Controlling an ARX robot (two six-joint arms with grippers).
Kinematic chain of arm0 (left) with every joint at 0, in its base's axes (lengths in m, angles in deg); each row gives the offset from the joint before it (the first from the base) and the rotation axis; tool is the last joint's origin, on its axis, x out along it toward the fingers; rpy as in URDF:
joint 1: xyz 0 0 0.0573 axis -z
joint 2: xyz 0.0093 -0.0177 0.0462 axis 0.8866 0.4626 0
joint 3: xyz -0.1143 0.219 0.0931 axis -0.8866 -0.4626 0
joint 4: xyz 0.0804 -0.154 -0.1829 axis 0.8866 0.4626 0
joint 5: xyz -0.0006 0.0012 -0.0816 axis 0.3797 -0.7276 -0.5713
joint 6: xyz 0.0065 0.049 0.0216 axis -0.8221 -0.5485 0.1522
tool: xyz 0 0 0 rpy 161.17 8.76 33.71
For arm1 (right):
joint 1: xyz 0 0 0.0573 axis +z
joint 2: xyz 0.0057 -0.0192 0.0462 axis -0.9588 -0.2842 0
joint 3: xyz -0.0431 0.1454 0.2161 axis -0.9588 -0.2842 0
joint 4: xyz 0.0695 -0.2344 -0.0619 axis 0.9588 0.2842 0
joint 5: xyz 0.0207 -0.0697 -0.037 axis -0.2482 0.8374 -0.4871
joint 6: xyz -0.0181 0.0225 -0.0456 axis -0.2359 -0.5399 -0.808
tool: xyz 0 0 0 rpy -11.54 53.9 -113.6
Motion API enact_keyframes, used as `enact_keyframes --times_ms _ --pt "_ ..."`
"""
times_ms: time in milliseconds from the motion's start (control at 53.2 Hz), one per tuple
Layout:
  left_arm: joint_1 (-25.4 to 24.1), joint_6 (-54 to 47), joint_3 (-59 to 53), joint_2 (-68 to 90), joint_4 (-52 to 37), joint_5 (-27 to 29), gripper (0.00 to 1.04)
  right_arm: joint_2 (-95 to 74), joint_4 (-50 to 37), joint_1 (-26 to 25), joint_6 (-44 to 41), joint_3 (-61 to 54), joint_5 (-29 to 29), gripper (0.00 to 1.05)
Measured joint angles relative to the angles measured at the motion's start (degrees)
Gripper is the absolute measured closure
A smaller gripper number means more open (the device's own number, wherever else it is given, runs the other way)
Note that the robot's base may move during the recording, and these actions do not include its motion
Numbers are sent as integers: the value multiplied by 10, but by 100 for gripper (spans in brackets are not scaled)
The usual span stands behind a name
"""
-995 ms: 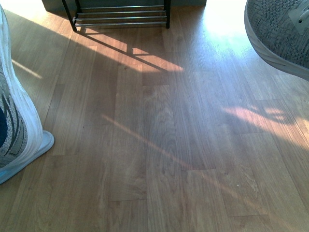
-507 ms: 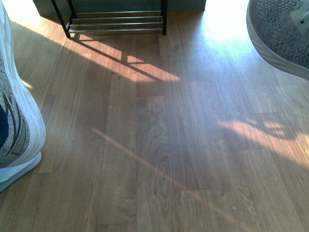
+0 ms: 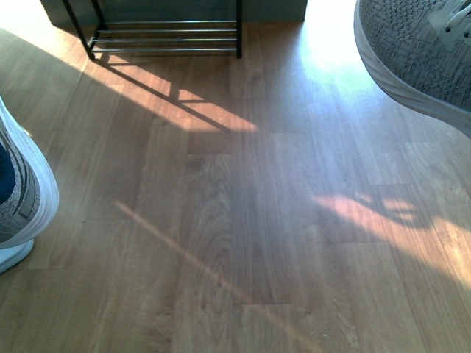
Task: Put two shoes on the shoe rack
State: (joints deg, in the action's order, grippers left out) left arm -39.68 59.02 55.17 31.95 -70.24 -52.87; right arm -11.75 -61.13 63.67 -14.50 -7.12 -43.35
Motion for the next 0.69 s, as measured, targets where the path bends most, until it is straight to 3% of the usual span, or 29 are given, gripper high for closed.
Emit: enact_keyframes --times_ms 282,695 --pt "5 -2 0 0 0 -19 103 0 0 -9 0 0 29 98" --pt "3 -6 0 0 0 -7 103 0 0 -6 0 0 11 98"
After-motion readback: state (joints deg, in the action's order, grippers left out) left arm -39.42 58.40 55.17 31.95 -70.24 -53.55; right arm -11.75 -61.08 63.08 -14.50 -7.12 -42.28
